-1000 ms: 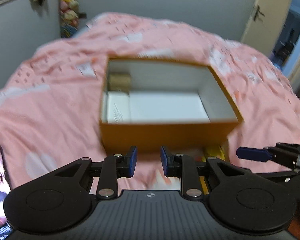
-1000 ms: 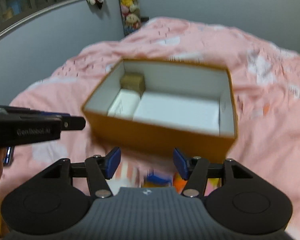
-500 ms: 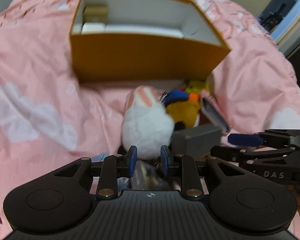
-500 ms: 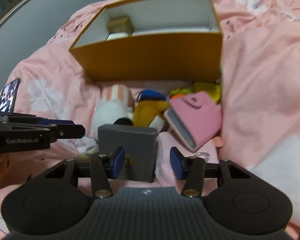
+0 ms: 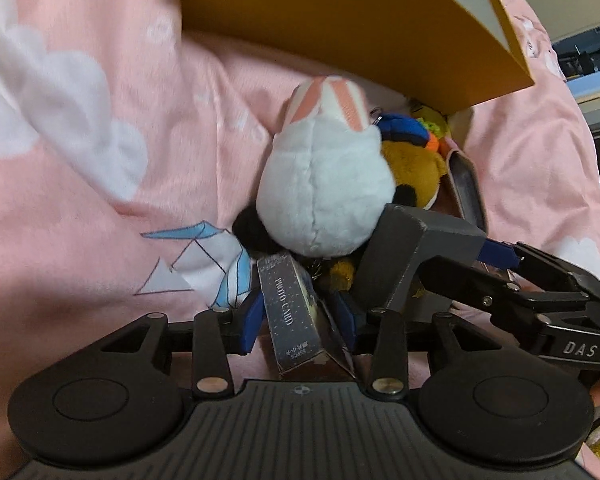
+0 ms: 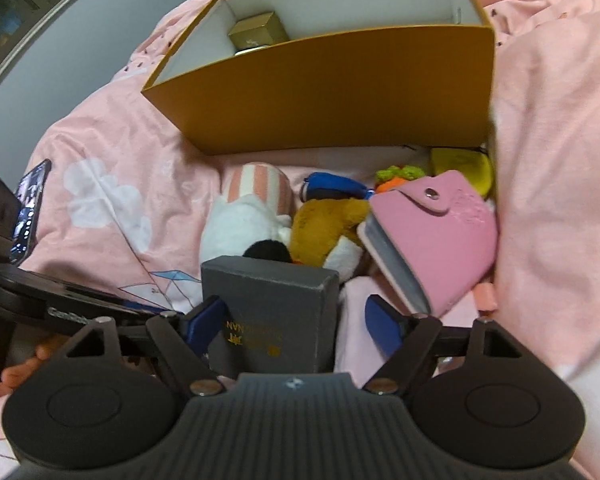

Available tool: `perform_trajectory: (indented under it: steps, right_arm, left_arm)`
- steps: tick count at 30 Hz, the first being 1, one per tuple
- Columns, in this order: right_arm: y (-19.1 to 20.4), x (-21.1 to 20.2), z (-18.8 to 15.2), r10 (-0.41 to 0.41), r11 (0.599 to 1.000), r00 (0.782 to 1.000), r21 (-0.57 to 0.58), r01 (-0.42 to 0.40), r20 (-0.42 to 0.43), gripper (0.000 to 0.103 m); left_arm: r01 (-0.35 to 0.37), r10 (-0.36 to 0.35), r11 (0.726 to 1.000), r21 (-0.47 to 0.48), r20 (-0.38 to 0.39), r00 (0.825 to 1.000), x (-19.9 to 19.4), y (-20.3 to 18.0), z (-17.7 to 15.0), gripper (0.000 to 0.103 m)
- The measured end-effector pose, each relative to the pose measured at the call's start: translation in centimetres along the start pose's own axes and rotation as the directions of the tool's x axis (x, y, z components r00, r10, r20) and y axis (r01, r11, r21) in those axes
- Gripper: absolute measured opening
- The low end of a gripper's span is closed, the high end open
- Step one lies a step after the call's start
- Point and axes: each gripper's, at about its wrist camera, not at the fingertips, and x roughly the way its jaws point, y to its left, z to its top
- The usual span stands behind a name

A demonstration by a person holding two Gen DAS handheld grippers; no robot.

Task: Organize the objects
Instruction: 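Grasp the PHOTO CARD box with the left tool while the right tool grasps the grey box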

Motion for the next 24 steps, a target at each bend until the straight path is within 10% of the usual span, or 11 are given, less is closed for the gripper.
perform_trajectory:
  steps: [15, 24]
  right_arm:
    - [0.7, -1.9, -0.7, 0.054, 0.999, 0.998, -0.003, -0.054, 0.029, 0.046]
    - [2.5, -4.6, -0.4, -0.011, 0.997, 0.991, -0.077, 0.021, 0.133, 0.041]
  left_arm:
    - [0.002, -0.002, 1.000, -0.025, 0.017, 1.000, 0.1, -0.1, -1.5, 0.035]
    - [0.038, -0.039, 0.999, 0.007, 0.136, 0.990, -4.1, -0.6, -2.4, 0.026]
